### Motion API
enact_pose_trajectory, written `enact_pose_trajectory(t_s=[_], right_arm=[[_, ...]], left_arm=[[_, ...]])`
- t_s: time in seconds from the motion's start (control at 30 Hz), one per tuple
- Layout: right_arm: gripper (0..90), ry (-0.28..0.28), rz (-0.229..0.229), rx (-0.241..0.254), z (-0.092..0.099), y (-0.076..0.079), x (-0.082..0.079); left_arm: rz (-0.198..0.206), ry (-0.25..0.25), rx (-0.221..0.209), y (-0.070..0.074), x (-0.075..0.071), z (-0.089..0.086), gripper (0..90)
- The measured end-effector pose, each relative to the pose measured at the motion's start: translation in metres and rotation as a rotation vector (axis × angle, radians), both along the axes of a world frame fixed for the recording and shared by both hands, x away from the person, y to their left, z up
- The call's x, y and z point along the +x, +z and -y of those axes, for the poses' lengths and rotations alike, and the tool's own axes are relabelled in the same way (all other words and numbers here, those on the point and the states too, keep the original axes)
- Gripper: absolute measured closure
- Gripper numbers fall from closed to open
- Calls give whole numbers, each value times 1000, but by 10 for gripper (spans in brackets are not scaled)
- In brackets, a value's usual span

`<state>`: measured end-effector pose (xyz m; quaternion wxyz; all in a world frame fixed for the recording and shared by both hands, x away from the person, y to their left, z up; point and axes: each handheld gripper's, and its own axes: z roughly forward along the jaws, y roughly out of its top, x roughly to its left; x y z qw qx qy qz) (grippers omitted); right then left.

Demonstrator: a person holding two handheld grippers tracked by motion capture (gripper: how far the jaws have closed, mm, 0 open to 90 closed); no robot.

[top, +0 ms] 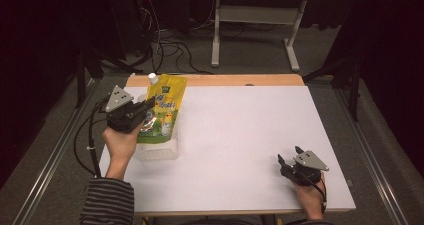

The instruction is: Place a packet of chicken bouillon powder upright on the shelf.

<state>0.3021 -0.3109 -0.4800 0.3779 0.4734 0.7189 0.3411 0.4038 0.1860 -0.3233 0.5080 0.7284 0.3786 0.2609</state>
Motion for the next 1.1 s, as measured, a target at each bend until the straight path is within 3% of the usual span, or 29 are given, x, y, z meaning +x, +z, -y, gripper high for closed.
enact_pose_trajectory(t_s=[0.5, 0.7, 1.1], right_arm=[[323, 0, 0, -1, 0, 0, 0], [323, 2, 4, -2, 0, 0, 0], [321, 7, -7, -1, 0, 0, 1]], left_arm=[[-25, 15, 58, -27, 12, 6, 888], [-53, 5, 52, -33, 16, 8, 885], [-115, -12, 100, -40, 20, 12, 854]])
